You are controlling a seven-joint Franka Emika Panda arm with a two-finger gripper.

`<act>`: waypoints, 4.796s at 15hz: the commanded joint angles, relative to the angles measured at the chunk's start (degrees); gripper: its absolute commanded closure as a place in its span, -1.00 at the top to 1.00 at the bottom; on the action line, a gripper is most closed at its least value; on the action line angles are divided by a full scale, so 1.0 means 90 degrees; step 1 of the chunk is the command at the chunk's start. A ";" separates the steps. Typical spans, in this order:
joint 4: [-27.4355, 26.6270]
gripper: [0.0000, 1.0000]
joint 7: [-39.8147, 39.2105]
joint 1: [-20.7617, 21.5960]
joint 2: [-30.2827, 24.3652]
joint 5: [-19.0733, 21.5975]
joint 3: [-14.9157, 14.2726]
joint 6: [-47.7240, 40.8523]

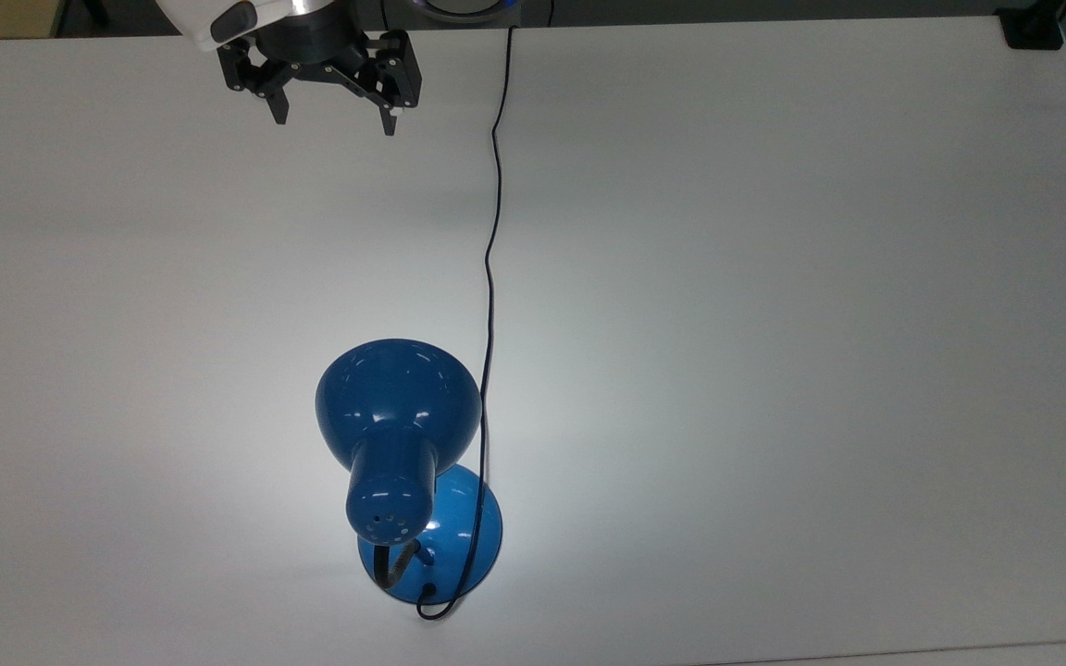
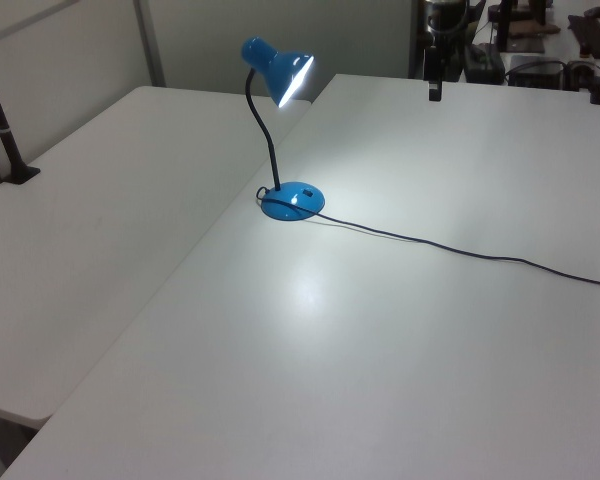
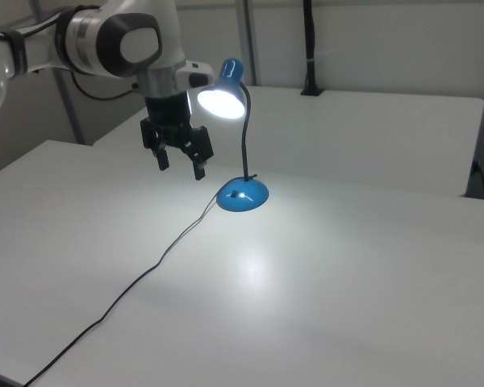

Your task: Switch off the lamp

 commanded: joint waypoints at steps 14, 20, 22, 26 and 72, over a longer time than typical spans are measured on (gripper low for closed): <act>0.0087 1.00 0.0008 -0.0019 -0.0058 -0.0114 -0.0009 -0.0138; 0.0087 1.00 0.0008 -0.0009 -0.0058 -0.0104 -0.0009 -0.0138; 0.0087 1.00 0.0008 -0.0019 -0.0058 -0.0114 -0.0009 -0.0138; 0.0087 1.00 -0.0108 -0.0029 -0.0039 -0.0114 -0.0009 -0.0118; 0.1074 -1.00 -0.0245 0.0576 0.3985 0.0374 0.0088 0.6298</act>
